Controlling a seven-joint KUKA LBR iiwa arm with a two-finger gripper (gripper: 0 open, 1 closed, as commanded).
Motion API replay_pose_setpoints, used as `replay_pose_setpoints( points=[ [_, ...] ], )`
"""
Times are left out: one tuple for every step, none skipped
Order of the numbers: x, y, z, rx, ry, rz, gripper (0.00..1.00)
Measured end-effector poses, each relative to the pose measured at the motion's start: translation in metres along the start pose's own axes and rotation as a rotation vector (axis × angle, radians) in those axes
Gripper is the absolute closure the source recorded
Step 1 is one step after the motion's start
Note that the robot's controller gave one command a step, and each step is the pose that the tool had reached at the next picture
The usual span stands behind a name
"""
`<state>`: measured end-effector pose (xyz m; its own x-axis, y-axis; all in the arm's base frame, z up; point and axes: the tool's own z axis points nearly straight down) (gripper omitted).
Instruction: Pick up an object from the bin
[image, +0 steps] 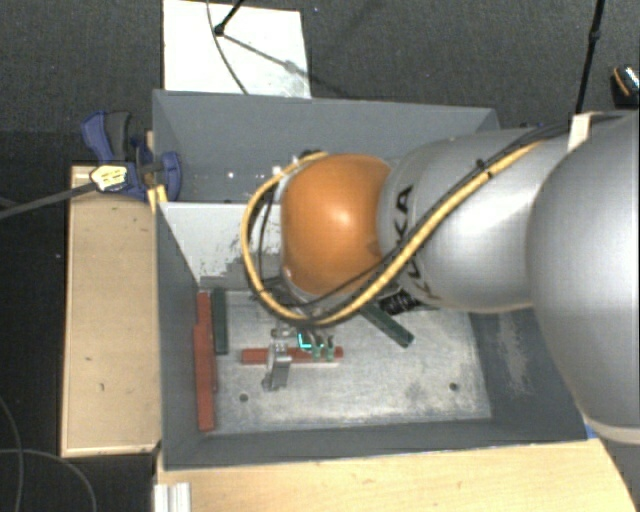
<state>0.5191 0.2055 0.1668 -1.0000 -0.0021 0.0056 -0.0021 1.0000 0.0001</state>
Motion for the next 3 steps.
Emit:
replay_pose_setpoints(
  points=[
    [-0.044,-0.032,0.101,0.002,-0.001,-0.021,0.0],
    [-0.045,-0.029,0.096,-0.001,-0.006,-0.018,1.0],
    [-0.026,-0.036,-0.052,-0.003,-0.015,-0.048,1.0]
  ],
)
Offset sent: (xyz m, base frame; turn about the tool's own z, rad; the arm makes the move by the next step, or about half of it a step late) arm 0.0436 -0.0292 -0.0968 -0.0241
